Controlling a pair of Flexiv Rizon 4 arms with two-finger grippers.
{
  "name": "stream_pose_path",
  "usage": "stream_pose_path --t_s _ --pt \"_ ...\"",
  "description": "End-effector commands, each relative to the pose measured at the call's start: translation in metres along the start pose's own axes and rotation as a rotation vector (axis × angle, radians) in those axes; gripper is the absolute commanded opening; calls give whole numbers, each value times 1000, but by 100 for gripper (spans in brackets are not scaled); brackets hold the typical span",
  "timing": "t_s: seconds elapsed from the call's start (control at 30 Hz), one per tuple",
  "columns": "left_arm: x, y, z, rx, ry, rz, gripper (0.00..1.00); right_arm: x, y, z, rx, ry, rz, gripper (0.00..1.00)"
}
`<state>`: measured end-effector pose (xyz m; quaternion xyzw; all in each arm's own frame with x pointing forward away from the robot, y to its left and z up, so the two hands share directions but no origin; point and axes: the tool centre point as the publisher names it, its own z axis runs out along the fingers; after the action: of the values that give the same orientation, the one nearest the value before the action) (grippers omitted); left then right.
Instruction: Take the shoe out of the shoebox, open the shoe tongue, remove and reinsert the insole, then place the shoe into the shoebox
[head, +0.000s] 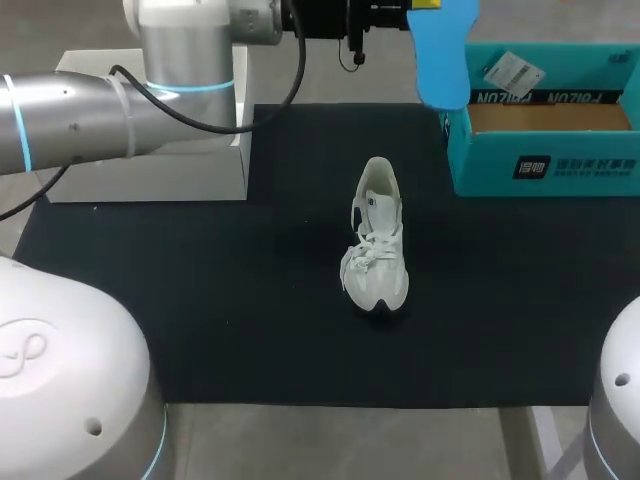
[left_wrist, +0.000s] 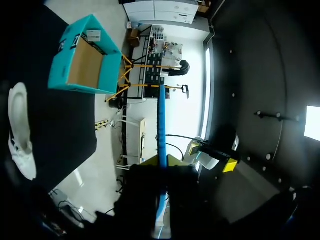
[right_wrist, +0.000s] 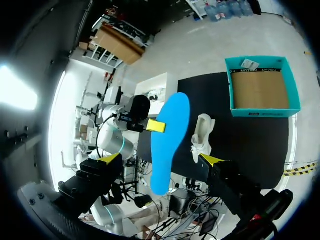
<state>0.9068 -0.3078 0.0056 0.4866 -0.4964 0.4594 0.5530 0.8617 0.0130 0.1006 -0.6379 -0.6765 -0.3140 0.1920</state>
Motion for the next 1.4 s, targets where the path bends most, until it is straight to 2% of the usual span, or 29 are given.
stream_pose_path --t_s 0.03,0.27,0.33,0.4,0.43,0.47,0.7,0.93,1.17,1.4 --pt "1 0 -3 15 17 14 0 4 4 -2 17 -174 2 100" --pt "1 -3 -7 46 25 11 0 9 4 -1 21 -195 5 100" --pt "0 -3 -7 52 23 11 0 23 5 1 31 -374 57 100" --pt "0 -3 -7 55 23 13 0 29 5 3 27 -469 97 100" --pt "0 -3 -7 58 22 14 0 34 5 7 38 -586 140 100" --pt "0 -4 -7 58 20 14 0 36 5 10 44 -643 154 100" --pt "0 -5 -7 69 -2 9 0 53 -3 29 58 -798 112 100" --pt "3 -5 -11 55 11 1 0 57 -7 39 56 -774 21 100" --pt "3 -5 -12 58 7 -5 0 57 -6 46 110 -795 77 100" --pt "4 -5 -12 61 9 -2 0 64 -4 55 98 -765 74 100"
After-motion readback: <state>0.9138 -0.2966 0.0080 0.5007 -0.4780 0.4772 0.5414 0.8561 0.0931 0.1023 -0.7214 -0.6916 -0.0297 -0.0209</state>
